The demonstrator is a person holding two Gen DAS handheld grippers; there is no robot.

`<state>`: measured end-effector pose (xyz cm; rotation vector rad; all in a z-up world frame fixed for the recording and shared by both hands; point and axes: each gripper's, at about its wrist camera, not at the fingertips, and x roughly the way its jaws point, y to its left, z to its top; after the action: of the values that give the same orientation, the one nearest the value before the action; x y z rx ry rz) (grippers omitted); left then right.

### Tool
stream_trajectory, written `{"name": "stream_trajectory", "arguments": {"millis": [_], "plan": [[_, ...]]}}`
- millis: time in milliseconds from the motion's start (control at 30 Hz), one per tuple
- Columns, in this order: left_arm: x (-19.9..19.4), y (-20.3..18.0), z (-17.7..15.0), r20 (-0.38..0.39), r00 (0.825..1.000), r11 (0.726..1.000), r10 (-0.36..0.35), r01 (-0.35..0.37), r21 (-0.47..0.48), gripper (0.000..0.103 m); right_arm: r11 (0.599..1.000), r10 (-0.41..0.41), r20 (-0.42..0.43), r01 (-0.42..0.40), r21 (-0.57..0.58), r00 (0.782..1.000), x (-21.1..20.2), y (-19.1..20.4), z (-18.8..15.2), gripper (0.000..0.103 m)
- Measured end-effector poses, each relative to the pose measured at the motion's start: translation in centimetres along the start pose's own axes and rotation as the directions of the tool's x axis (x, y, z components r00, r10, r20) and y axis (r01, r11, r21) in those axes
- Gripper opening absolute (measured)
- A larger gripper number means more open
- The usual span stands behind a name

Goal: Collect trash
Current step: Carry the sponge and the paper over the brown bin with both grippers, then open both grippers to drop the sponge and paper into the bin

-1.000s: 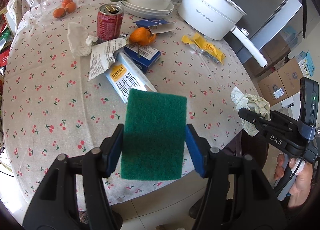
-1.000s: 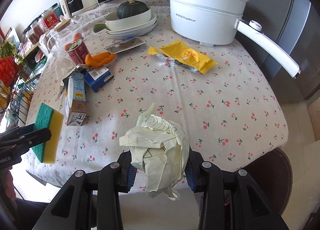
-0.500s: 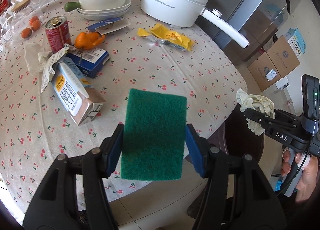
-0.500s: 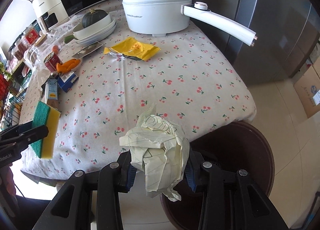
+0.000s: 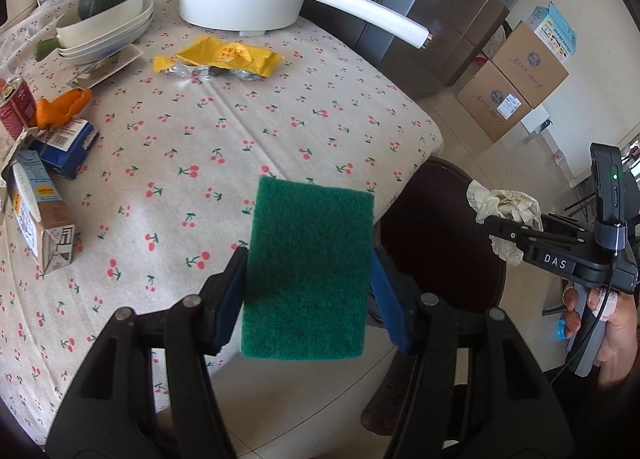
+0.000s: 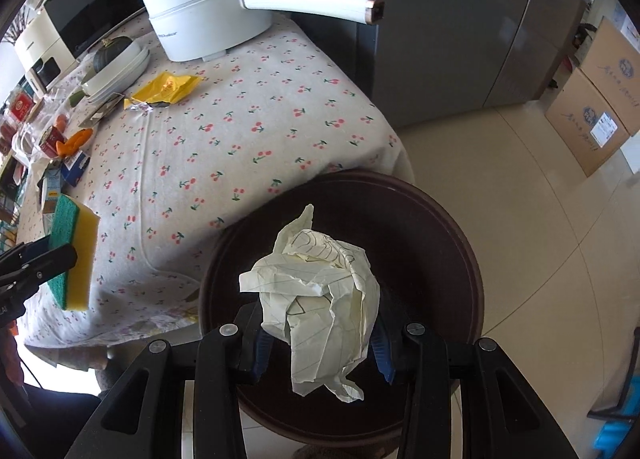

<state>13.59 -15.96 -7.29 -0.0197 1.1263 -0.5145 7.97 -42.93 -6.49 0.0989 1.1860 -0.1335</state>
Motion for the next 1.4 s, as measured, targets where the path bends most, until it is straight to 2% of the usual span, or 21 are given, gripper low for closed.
{"name": "stream_trajectory", "arguments": {"millis": [167,233,267,300,767,800,833,867,933,1033,1400], "plan": [[1.7,-2.9,0.0,-0.021,0.999,0.998,-0.031,0.032,0.051,0.062,0.999,-0.016,-0.026,0.017,0.040,1.000,0.4,-2.8,-1.4,0.045],[2.4,-4.0,0.1,-0.027,0.999,0.997,-0.042,0.043,0.070,0.062,0.998,-0.003,-0.032,0.004,0.061,0.999,0.5,-3.7,-1.8,0.057],[2.7,-4.5,0.1,-0.030,0.998,0.996,-0.047,0.049,0.080,0.062,0.997,0.003,-0.030,-0.001,0.072,1.000,0.4,-4.1,-1.9,0.069],[2.9,-5.0,0.1,-0.032,0.998,0.994,-0.052,0.054,0.090,0.062,0.997,0.006,-0.025,-0.004,0.082,1.000,0.2,-4.5,-2.1,0.075],[6.0,-9.4,-0.1,-0.051,0.993,0.978,-0.105,0.112,0.178,0.062,0.995,-0.011,-0.012,0.012,0.103,1.000,-0.7,-6.0,-2.6,0.076],[6.1,-9.5,0.0,-0.046,0.992,0.975,-0.119,0.126,0.181,0.063,0.994,-0.011,-0.012,0.013,0.105,1.000,-0.7,-6.1,-2.6,0.076],[6.2,-9.7,0.1,-0.050,0.989,0.972,-0.137,0.144,0.185,0.070,0.994,-0.012,-0.012,0.014,0.107,1.000,-0.7,-6.2,-2.6,0.076],[6.1,-9.7,0.2,-0.045,0.991,0.973,-0.129,0.136,0.187,0.080,0.994,-0.013,-0.012,0.014,0.109,1.000,-0.8,-6.3,-2.6,0.076],[5.6,-9.8,0.3,-0.011,0.996,0.975,-0.091,0.092,0.202,0.087,0.993,-0.015,-0.011,0.016,0.113,1.000,-0.8,-6.3,-2.7,0.077],[5.3,-9.2,0.4,-0.001,0.999,0.977,-0.040,0.040,0.209,0.093,0.993,-0.016,-0.007,0.017,0.113,1.000,-0.9,-6.2,-2.6,0.077],[2.3,-4.3,0.3,0.040,0.997,0.988,0.064,-0.069,0.141,0.098,0.998,-0.016,0.012,0.015,0.067,1.000,-1.3,-3.4,-1.4,0.080]]}}
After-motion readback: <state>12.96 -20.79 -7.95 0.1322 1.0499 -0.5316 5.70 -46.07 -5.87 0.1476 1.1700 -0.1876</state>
